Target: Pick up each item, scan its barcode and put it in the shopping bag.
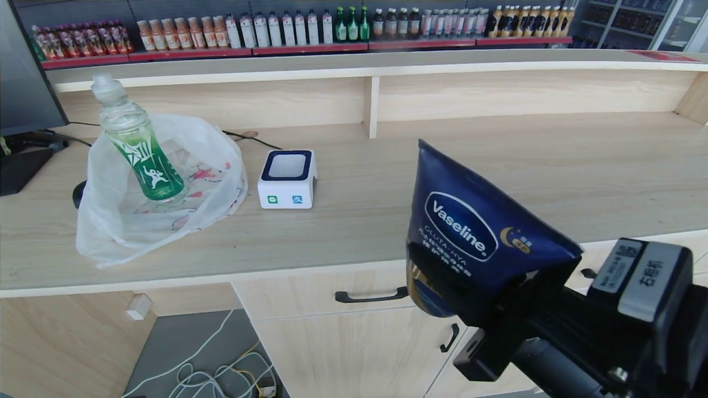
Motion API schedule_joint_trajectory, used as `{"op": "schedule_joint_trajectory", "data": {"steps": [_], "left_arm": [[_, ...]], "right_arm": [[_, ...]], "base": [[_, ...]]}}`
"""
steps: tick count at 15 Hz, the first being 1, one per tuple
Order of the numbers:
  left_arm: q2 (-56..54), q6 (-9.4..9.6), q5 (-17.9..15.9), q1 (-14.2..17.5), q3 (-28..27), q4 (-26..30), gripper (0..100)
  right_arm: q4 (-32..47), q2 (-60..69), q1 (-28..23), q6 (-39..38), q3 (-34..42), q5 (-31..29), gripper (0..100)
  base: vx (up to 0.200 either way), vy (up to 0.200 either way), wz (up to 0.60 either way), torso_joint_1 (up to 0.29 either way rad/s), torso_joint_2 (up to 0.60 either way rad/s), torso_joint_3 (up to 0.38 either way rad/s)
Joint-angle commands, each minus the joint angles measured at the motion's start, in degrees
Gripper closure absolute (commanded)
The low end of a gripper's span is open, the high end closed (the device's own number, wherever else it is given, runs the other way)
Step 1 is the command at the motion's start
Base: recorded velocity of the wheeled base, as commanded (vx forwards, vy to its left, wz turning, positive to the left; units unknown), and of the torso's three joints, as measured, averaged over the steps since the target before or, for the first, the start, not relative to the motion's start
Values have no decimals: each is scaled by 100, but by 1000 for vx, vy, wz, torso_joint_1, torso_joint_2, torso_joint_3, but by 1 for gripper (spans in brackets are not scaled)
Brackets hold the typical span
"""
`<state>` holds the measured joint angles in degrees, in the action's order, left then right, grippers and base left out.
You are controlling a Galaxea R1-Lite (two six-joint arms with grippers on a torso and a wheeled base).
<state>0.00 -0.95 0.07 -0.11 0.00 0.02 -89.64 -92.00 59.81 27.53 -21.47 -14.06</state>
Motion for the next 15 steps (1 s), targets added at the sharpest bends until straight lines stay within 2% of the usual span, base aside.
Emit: {"op": "schedule_joint_trajectory", "data": {"steps": [1,3,6,7,11,14,15], "left_arm": [[0,-2,1,2,0,-2,0],[0,-2,1,-7,0,-2,0],[0,-2,1,2,0,-2,0],[9,-2,1,2,0,-2,0],[0,-2,1,2,0,-2,0],[9,-2,1,2,0,-2,0],[9,-2,1,-7,0,-2,0]], "right_arm": [[-1,-380,541,438,-349,-9,100],[-1,-415,629,1106,-543,87,100],[-1,-345,664,1879,-341,439,100],[-1,-371,664,2345,-332,729,100],[-1,-863,752,3127,-771,1643,100],[-1,-934,752,3277,-754,1784,100],[-36,-942,681,3637,-762,1784,100]], "base": [[0,0,0,0,0,0],[0,0,0,0,0,0],[0,0,0,0,0,0],[0,0,0,0,0,0],[0,0,0,0,0,0],[0,0,0,0,0,0],[0,0,0,0,0,0]]}}
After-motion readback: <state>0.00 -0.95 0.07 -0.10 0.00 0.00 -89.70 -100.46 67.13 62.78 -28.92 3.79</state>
